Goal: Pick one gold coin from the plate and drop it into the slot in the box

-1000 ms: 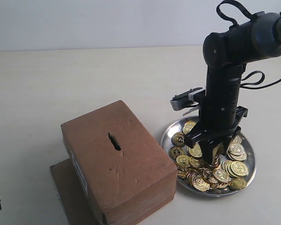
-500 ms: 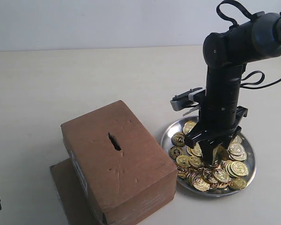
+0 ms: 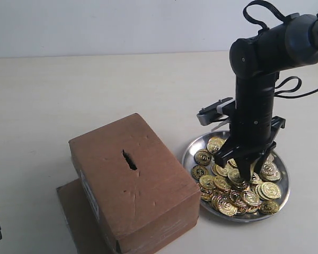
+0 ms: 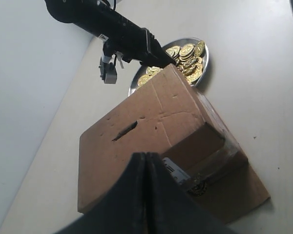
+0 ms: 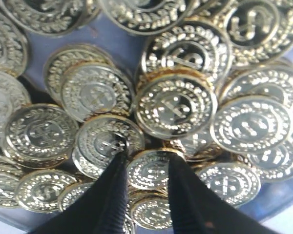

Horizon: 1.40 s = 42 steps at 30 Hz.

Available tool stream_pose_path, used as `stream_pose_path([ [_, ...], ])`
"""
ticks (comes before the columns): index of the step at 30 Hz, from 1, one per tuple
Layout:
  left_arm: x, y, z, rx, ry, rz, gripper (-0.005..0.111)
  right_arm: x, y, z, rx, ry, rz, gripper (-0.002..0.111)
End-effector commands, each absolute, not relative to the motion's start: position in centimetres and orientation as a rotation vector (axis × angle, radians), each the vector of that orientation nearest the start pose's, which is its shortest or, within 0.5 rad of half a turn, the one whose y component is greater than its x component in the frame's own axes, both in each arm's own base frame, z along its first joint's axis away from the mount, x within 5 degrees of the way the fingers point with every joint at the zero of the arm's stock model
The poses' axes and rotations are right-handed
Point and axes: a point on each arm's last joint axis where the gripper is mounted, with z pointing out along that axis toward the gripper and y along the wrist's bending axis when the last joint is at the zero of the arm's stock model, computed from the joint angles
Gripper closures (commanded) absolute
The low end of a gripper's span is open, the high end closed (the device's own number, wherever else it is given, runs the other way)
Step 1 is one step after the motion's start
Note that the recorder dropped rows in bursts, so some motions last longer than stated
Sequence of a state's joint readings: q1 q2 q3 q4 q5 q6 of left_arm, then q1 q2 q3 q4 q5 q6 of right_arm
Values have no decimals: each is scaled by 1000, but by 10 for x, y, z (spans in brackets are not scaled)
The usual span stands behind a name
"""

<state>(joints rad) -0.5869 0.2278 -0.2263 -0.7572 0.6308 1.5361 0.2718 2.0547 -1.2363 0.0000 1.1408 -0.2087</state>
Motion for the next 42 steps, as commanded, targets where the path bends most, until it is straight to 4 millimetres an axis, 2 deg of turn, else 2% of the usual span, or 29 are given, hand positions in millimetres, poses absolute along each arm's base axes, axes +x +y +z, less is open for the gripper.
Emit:
stream_pose_path([
  [1, 29, -64, 234, 1486, 1251, -223, 107, 330, 88, 118, -791, 3338, -57, 82],
  [9, 29, -64, 234, 1486, 1251, -223, 107, 330, 88, 118, -790, 3347, -53, 68],
  [13, 29, -64, 234, 1486, 1251, -223, 107, 329, 89, 118, -777, 3353, -33, 66],
  [25, 29, -64, 234, 1486, 1251, -223, 107, 328, 89, 106, -780, 3400, -25, 66],
  [34, 29, -64, 234, 1486, 1251, -223, 107, 325, 95, 106, -800, 3413, 111, 66],
  [42, 29, -64, 234, 1486, 1251, -223, 107, 325, 95, 106, -803, 3414, 107, 69],
])
